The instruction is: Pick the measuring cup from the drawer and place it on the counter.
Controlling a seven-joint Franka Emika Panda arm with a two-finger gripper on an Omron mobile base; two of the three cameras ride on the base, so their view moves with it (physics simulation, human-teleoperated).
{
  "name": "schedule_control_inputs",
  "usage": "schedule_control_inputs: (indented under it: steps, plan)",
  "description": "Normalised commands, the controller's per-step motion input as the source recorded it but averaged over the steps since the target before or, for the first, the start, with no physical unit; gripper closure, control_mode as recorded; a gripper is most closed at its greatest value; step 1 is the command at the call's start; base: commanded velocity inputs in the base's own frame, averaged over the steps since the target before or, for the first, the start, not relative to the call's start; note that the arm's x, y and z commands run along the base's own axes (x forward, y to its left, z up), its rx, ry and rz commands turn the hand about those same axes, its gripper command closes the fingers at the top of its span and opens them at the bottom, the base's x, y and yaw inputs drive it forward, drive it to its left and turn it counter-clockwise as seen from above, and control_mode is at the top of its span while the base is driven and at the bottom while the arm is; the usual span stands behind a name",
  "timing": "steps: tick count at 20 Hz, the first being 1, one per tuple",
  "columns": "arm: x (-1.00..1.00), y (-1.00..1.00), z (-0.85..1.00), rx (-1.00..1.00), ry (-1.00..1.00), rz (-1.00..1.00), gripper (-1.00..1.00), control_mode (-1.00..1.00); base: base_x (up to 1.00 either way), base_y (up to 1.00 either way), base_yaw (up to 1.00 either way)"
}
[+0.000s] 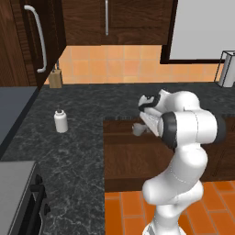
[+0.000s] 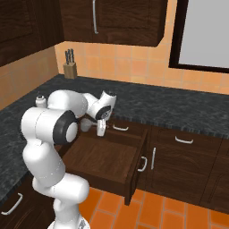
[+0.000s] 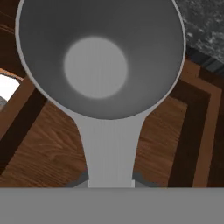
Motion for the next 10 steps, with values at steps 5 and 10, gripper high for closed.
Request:
schedule_control_inputs:
  steps: [5,10]
  plan:
    - [-0.53,0.73,-0.01,0.08,0.08,0.06,1.0,-1.0,0.0,0.0,0.0]
    - [-0.01,1.0,0.01,0.0,0.03,0.06,1.0,-1.0,0.0,0.0,0.0]
